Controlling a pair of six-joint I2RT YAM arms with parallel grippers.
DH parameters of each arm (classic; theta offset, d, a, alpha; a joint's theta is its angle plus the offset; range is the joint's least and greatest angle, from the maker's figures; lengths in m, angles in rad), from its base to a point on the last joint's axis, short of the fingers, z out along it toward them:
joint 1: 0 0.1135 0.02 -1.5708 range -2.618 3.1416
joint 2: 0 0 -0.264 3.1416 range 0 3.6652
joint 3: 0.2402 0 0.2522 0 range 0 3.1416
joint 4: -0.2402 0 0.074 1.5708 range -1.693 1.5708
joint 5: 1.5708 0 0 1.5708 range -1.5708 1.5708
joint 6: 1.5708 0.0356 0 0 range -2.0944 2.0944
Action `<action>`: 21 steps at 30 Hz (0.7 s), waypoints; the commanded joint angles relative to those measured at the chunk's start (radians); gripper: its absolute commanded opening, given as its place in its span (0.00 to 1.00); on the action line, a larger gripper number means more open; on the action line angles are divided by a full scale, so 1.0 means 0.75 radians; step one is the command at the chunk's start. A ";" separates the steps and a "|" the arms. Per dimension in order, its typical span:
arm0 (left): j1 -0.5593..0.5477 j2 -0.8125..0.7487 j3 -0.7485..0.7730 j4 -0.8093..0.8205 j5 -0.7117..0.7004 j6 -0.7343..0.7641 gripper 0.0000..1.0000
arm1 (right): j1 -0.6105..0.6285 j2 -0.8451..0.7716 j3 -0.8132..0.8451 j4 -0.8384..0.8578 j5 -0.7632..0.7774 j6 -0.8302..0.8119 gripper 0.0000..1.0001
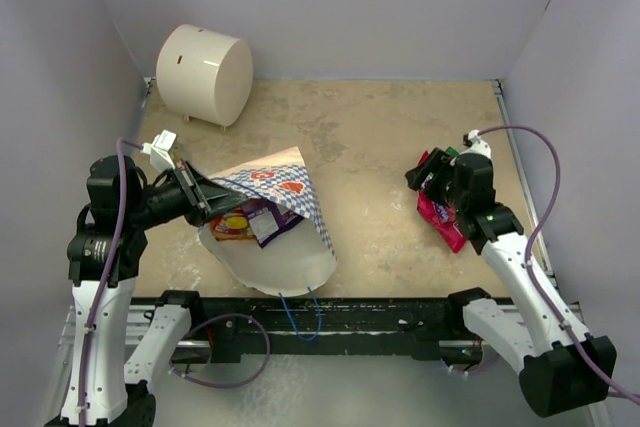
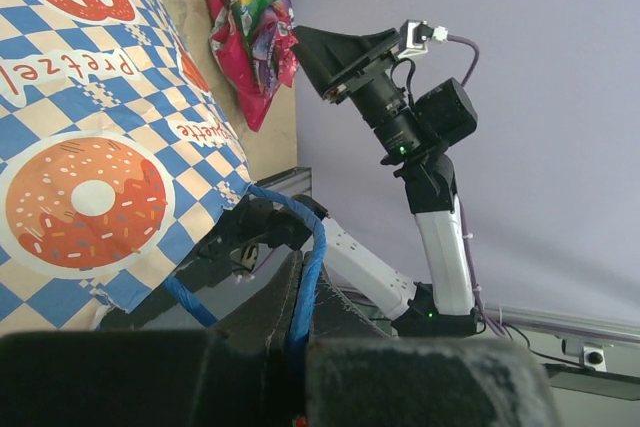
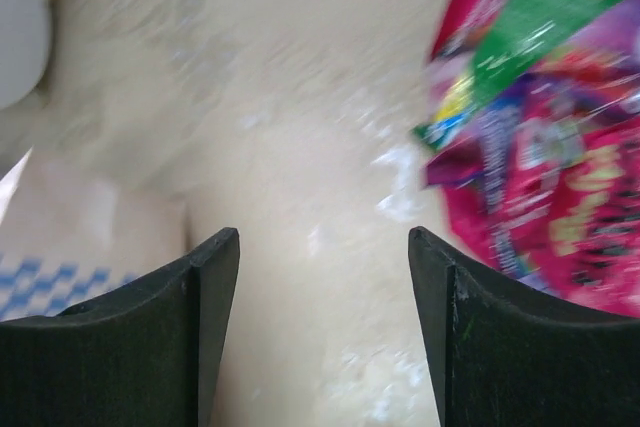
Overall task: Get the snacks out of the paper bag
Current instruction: Take out the snack from the paper bag.
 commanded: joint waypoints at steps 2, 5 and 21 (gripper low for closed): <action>-0.002 -0.024 0.046 0.012 0.050 -0.009 0.00 | 0.054 -0.052 -0.139 0.087 -0.620 0.293 0.73; -0.002 -0.021 0.033 0.014 0.049 -0.009 0.00 | 0.227 -0.062 -0.111 0.054 -0.529 0.302 0.77; -0.002 -0.040 0.016 0.021 -0.012 -0.012 0.00 | 0.819 0.141 0.305 -0.033 -0.322 0.266 0.89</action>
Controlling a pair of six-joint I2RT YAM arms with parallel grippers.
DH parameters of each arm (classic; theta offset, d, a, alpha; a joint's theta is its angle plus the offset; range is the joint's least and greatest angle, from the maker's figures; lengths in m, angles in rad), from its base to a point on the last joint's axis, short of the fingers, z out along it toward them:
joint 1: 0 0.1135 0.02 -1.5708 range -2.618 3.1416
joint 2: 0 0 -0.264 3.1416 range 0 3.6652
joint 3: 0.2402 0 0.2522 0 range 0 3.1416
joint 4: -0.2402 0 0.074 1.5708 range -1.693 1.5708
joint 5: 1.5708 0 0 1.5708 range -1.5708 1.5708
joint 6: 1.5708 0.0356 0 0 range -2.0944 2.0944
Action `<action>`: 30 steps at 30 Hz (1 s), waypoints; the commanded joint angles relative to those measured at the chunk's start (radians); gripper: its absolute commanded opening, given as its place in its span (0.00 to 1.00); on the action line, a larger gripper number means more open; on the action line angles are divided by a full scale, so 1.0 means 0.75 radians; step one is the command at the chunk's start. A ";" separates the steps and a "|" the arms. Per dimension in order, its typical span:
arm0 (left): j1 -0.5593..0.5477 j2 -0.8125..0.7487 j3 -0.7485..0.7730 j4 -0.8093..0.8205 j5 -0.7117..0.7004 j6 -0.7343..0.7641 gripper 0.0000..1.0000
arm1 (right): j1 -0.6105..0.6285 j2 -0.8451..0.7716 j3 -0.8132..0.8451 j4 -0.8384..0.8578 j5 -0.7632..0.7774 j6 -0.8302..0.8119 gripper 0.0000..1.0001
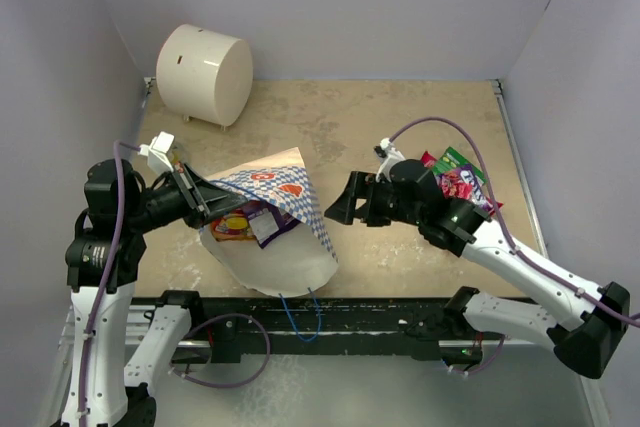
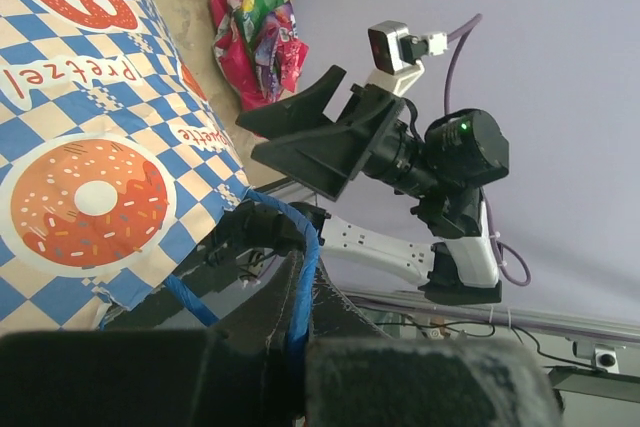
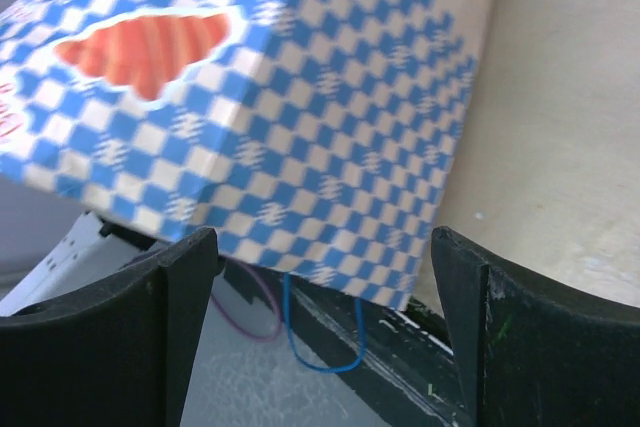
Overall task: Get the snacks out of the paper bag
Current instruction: Take out the snack from the paper bag.
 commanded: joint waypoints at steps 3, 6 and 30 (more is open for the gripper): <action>-0.001 -0.019 0.017 0.034 -0.006 -0.029 0.00 | 0.222 0.049 0.270 0.007 0.159 -0.011 0.91; -0.003 -0.018 0.019 0.038 -0.004 -0.030 0.00 | 0.322 0.124 0.415 -0.062 0.216 -0.051 0.95; -0.001 0.003 0.038 0.034 0.029 0.001 0.00 | 1.033 0.323 0.144 0.657 1.032 -0.423 1.00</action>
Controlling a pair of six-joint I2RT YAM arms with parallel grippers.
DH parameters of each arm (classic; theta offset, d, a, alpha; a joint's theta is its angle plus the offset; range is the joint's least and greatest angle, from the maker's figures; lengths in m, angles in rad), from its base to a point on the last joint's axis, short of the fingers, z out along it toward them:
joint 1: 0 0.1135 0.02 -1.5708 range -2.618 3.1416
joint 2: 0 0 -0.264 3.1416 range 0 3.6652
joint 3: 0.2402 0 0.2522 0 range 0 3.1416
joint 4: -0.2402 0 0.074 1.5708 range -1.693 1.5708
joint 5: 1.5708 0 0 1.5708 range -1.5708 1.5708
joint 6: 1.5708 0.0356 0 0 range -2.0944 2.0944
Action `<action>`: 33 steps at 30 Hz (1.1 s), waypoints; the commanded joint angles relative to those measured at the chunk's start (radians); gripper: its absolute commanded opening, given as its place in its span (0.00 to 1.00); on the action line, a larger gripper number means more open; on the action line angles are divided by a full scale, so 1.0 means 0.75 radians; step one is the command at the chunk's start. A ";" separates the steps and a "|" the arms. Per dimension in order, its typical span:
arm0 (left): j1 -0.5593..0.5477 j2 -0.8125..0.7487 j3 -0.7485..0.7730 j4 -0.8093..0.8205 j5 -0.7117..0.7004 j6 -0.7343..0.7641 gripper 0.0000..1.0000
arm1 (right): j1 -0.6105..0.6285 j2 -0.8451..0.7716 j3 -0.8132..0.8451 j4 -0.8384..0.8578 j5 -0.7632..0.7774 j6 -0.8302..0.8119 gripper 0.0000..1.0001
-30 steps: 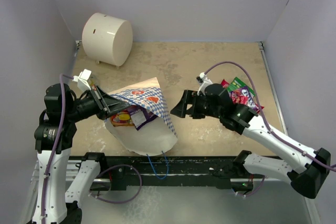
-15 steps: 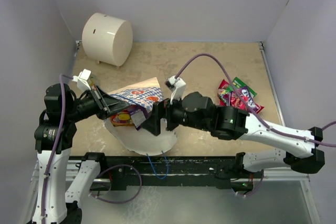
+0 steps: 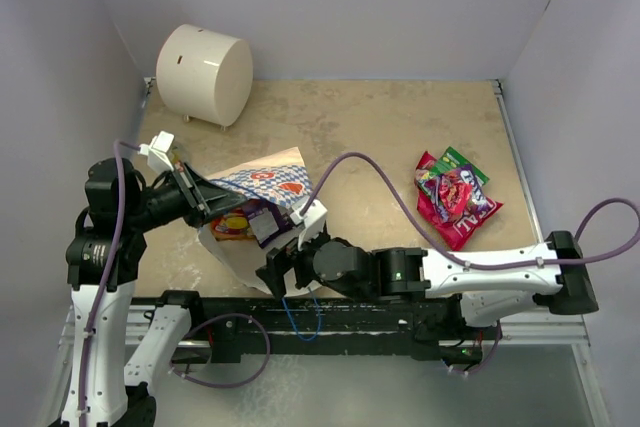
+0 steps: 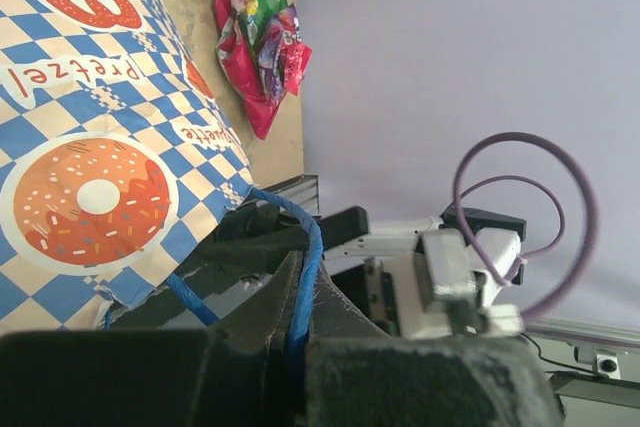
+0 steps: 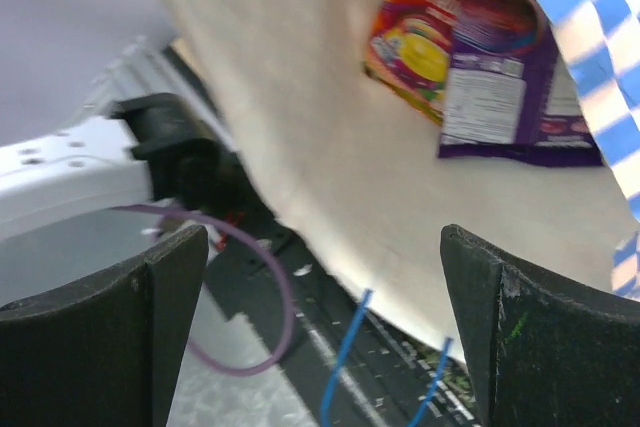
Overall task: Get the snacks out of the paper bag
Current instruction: Take out the snack from the paper bag.
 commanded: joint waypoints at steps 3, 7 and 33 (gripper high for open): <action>-0.002 0.011 0.038 0.037 0.054 0.001 0.00 | -0.006 0.024 -0.259 0.563 0.244 -0.172 1.00; -0.002 0.029 0.046 0.038 0.073 0.010 0.00 | -0.004 0.192 -0.223 0.635 0.320 -0.240 1.00; -0.001 0.147 0.201 -0.135 0.159 0.146 0.00 | -0.230 1.000 0.178 0.788 0.548 -0.178 0.90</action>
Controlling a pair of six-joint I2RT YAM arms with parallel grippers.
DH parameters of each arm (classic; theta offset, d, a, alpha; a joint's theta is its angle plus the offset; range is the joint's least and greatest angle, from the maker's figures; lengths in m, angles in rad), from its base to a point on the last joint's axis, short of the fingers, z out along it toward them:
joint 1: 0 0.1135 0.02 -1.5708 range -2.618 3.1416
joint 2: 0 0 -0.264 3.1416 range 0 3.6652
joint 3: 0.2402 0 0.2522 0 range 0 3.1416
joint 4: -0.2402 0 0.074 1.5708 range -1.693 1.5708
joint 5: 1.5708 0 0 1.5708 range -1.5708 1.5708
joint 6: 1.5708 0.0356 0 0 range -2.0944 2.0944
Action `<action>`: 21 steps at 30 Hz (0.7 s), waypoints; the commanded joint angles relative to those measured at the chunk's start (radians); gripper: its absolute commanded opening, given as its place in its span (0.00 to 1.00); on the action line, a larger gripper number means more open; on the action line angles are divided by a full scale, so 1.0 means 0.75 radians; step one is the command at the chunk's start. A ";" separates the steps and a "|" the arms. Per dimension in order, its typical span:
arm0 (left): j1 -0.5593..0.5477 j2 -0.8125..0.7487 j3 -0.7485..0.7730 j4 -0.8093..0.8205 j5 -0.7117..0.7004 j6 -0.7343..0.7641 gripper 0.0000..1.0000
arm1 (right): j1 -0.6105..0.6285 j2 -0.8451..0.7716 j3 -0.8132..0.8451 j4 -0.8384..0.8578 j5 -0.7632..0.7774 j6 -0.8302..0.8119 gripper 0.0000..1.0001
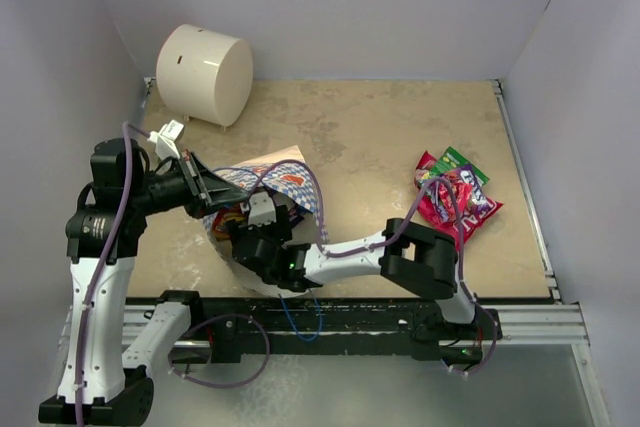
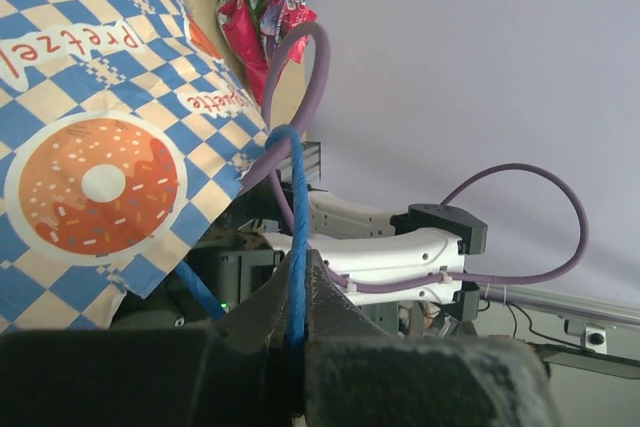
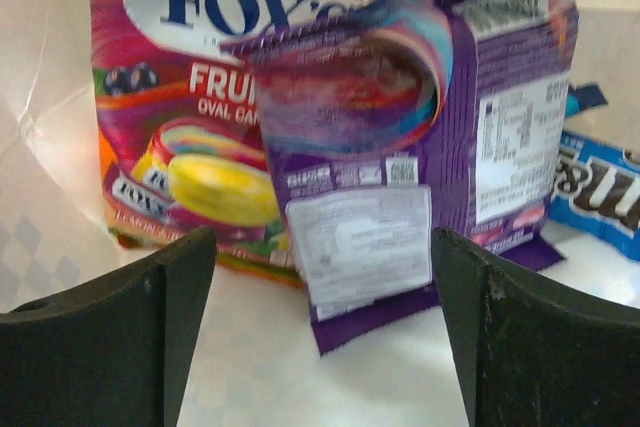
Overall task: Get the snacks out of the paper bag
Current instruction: Take out the snack from the paper bag.
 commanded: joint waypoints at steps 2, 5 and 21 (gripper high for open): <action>-0.001 -0.007 0.077 -0.020 0.066 0.041 0.00 | -0.053 0.022 -0.036 0.244 -0.092 -0.194 1.00; -0.002 0.009 0.091 -0.029 0.066 0.050 0.00 | -0.054 0.060 0.001 0.206 -0.081 -0.217 1.00; -0.002 0.009 0.115 -0.090 0.029 0.073 0.00 | -0.128 0.021 -0.089 0.190 -0.128 -0.115 0.39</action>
